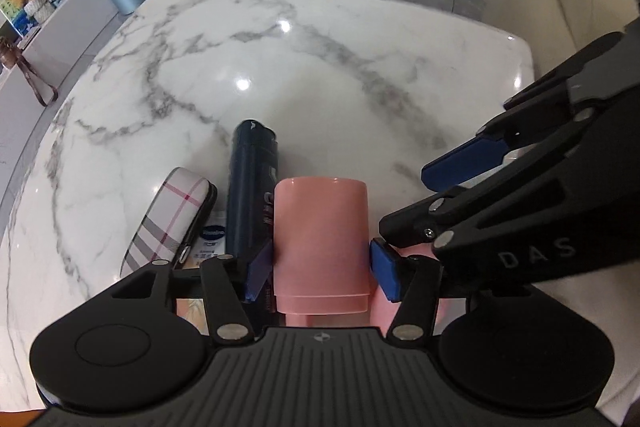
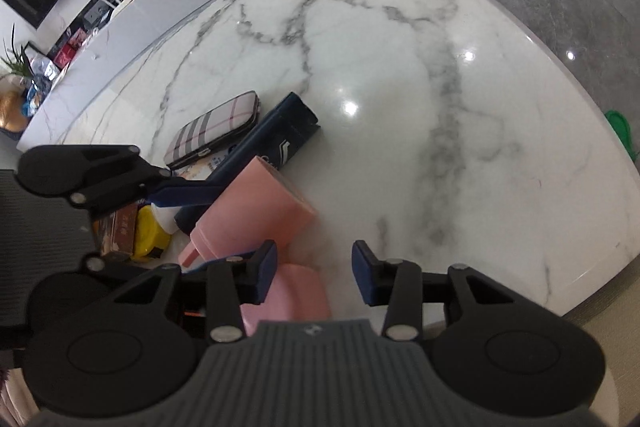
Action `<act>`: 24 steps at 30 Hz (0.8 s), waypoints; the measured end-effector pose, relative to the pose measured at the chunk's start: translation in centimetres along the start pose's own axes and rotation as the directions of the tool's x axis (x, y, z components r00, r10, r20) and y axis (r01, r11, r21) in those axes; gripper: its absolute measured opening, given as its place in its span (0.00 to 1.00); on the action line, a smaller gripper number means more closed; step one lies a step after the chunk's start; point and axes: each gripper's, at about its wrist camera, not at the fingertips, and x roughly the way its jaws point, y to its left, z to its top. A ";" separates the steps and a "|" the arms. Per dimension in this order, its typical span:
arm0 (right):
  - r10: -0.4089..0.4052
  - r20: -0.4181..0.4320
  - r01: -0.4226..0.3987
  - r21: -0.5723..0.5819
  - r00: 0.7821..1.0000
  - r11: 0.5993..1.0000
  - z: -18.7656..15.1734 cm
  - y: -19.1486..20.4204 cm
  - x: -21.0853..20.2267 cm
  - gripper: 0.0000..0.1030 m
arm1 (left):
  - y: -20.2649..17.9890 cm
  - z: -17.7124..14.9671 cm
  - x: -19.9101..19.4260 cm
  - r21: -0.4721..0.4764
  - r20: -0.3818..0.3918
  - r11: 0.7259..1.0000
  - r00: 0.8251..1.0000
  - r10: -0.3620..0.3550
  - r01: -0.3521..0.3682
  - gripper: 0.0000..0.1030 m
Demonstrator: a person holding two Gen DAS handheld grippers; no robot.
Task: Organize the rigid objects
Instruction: 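Grasp the pink cup with the left tool while the right tool grasps the pink bottle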
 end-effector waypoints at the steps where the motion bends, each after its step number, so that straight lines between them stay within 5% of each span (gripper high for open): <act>1: 0.003 0.002 -0.003 0.006 1.000 1.000 0.0 -0.1 0.0 0.41 | -0.2 0.0 0.0 0.001 0.000 1.000 1.000 0.011 -0.011 0.59; 11: 0.023 0.007 -0.023 0.033 1.000 0.999 0.0 -0.2 -1.3 0.43 | 0.6 -3.2 -5.8 -0.231 0.112 0.968 0.986 0.127 -0.099 0.59; 18: 0.122 -0.084 -0.114 0.095 0.989 0.989 -0.3 2.5 -2.2 0.44 | 0.5 -7.4 -7.1 -0.345 0.083 0.932 0.985 0.152 -0.114 0.59; 24: 0.042 -0.167 -0.015 0.161 0.985 0.987 -0.4 4.1 -1.0 0.61 | 0.3 -9.0 -6.9 -0.415 0.077 0.907 0.990 0.115 -0.072 0.58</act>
